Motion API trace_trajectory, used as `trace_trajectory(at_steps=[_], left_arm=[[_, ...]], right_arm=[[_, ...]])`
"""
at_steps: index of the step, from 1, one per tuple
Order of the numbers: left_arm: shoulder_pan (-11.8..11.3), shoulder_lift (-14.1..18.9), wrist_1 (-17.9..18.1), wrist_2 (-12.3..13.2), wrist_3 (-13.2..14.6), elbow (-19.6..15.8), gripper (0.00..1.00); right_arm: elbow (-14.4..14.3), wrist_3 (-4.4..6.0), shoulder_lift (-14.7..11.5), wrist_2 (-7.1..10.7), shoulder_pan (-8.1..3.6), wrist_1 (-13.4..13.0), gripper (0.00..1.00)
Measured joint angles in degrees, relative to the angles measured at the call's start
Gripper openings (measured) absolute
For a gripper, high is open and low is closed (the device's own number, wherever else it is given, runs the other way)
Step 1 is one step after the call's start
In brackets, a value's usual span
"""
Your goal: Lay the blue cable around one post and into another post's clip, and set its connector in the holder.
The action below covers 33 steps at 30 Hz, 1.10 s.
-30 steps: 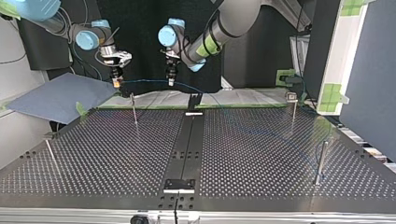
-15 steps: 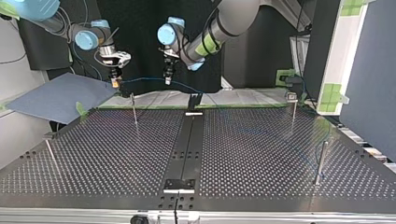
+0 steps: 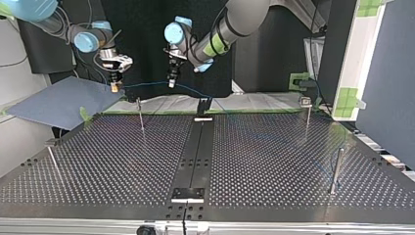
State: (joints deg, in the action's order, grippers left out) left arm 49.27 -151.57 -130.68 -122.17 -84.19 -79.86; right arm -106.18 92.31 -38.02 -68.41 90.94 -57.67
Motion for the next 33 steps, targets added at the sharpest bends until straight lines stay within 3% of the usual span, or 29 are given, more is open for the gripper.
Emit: trace_trajectory(at_steps=[6, 17, 33], left_arm=[[0.2, -0.9, 1.6, 1.2, -1.4, 1.0, 0.0], [1.2, -4.2, 1.6, 1.1, -3.3, 5.6, 0.0], [2.7, -5.8, -1.7, 0.2, -5.4, 12.9, 0.0]], right_arm=[[0.0, 0.12, -1.5, -0.07, -0.78, 0.7, 0.0], [0.1, 0.85, -2.3, 0.01, -2.33, 1.1, 0.0], [1.3, 2.05, -2.3, 0.28, -4.35, 2.1, 0.0]])
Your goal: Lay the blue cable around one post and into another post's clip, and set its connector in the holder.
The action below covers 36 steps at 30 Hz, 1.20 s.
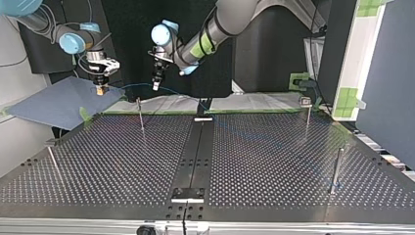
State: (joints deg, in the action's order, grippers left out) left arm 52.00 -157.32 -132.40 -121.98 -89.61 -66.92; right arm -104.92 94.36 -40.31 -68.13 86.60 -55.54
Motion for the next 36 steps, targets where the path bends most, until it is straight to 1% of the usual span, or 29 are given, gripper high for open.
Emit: trace_trajectory(at_steps=[4, 6, 11, 17, 24, 31, 36], left_arm=[[-0.1, -0.4, -0.3, 0.3, -1.0, 0.9, 0.0], [-0.3, -0.4, -0.3, 0.6, -1.2, 1.1, 0.0], [-0.6, -0.5, -0.3, 1.2, -1.5, 1.2, 0.0], [-1.0, -0.5, -0.7, 1.7, -2.4, 2.0, 0.0], [-1.2, -0.5, -1.3, 2.8, -2.5, 2.4, 0.0], [-1.2, -0.5, -1.4, 4.0, -2.6, 2.5, 0.0], [-1.3, -0.5, -1.3, 4.4, -3.0, 2.6, 0.0]], right_arm=[[0.2, -0.01, 0.0, -0.1, -0.13, 0.5, 0.0], [0.6, 0.18, 0.0, -0.1, -0.15, 0.7, 0.0], [2.2, 0.65, 0.0, -0.06, -0.23, 2.0, 0.0], [3.9, 1.12, 0.0, -0.01, -0.44, 2.6, 0.0], [4.6, 1.18, 0.0, 0.0, -0.74, 2.5, 0.0], [4.6, 1.12, 0.1, 0.05, -0.72, 2.0, 0.0], [4.6, 1.05, 0.1, 0.85, -0.54, 1.7, 0.0]])
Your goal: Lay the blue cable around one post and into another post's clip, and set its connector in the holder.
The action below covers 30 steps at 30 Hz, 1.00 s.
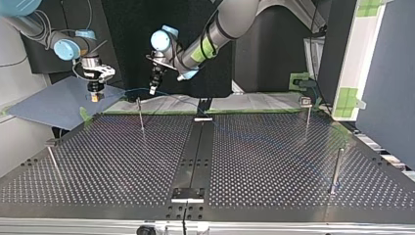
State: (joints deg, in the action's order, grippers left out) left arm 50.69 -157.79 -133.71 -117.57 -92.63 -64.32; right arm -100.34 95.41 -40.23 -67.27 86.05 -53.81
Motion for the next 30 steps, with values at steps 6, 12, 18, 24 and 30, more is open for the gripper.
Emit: trace_trajectory(at_steps=[6, 12, 18, 24, 30], left_arm=[[-0.5, -0.2, 0.2, 0.9, -1.6, 0.2, 0.0], [-1.0, -2.1, -1.2, 1.4, -4.0, 2.1, 0.0], [-1.3, -3.6, -2.8, 1.8, -6.1, 5.0, 0.0], [-2.2, -3.8, -3.9, 3.1, -6.9, 6.4, 0.0], [-3.0, -3.8, -4.2, 4.4, -7.3, 6.5, 0.0]], right_arm=[[0.0, -0.36, 0.0, 0.96, 0.25, -0.1, 0.0], [0.0, -0.24, 0.0, 1.32, 0.26, 0.0, 0.0], [0.0, -0.05, 0.0, 1.13, -0.21, 0.2, 0.0], [0.0, -0.03, 0.0, 0.87, -0.51, 0.5, 0.0], [0.0, 0.05, 0.0, 0.69, -0.57, 0.7, 0.0]])
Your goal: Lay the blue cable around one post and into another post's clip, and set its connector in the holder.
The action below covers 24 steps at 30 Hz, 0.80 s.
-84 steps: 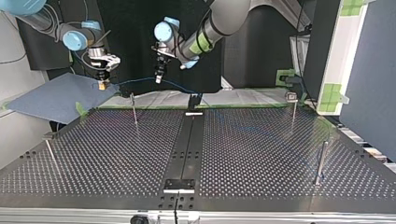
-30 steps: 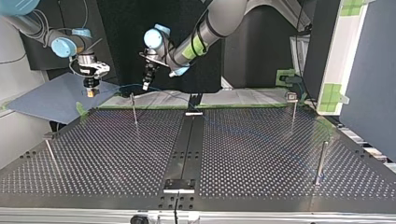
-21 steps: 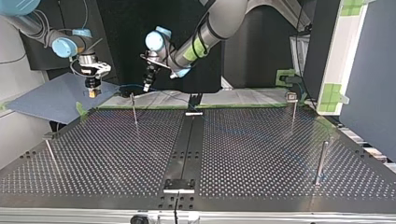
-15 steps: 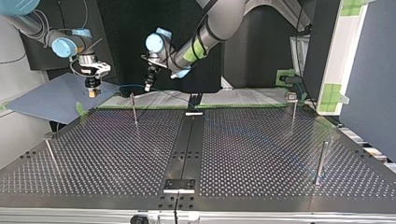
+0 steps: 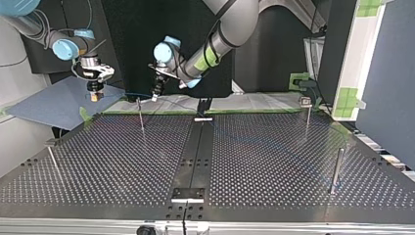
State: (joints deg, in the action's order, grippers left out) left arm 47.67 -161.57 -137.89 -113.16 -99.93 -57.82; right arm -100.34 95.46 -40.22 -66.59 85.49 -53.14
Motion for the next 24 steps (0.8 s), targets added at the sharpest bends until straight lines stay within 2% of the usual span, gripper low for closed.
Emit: trace_trajectory(at_steps=[13, 24], left_arm=[[-1.9, 0.0, -1.2, 1.5, 0.0, 0.9, 0.0], [-2.0, -0.1, -2.1, 2.5, 0.8, 1.3, 0.0]], right_arm=[[0.0, 0.11, 0.0, -0.61, -0.03, -0.1, 0.0], [0.0, 0.07, 0.0, -0.88, -0.06, -0.3, 0.0]])
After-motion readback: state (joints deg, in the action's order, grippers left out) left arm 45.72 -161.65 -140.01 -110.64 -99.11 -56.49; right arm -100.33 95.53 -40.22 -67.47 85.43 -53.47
